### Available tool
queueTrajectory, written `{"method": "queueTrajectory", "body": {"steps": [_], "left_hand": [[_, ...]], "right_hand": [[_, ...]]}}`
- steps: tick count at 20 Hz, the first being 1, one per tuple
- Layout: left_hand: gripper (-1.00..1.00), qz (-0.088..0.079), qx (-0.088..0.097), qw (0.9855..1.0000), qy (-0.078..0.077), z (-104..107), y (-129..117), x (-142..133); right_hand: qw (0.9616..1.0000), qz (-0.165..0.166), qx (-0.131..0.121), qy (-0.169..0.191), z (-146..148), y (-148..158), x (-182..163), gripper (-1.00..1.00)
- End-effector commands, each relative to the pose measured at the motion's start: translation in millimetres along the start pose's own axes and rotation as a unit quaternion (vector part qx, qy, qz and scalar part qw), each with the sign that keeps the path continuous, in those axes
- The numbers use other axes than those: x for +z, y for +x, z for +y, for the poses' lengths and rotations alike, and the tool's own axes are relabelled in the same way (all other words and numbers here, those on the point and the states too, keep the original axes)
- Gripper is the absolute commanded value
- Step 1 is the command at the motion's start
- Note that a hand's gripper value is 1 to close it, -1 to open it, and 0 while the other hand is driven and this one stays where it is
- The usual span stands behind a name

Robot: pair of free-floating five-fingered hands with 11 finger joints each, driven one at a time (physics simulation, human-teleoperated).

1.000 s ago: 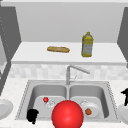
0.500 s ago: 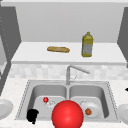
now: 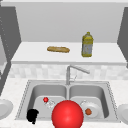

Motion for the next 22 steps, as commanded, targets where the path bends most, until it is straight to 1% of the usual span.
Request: {"method": "queueTrajectory", "body": {"steps": [1, 5, 6, 12, 18, 22], "left_hand": [[0.00, 0.000, 0.000, 1.0000, 0.000, 0, 0, 0], [0.00, 0.000, 0.000, 1.0000, 0.000, 0, 0, 0], [0.00, 0.000, 0.000, 1.0000, 0.000, 0, 0, 0], [0.00, 0.000, 0.000, 1.0000, 0.000, 0, 0, 0], [0.00, 0.000, 0.000, 1.0000, 0.000, 0, 0, 0], [0.00, 0.000, 0.000, 1.0000, 0.000, 0, 0, 0]], "right_hand": [[0.9998, -0.016, -0.001, 0.009, -9, -8, 3, -1.00], [0.9997, -0.016, -0.008, 0.014, -25, -14, 8, -1.00], [0.9996, -0.014, -0.004, 0.025, -30, -14, 9, -1.00], [0.9991, -0.017, -0.006, 0.037, -55, -21, 22, -1.00], [0.9993, -0.016, -0.008, 0.032, -70, -19, 37, -1.00], [0.9992, -0.014, -0.005, 0.037, -70, -13, 51, -1.00]]}}
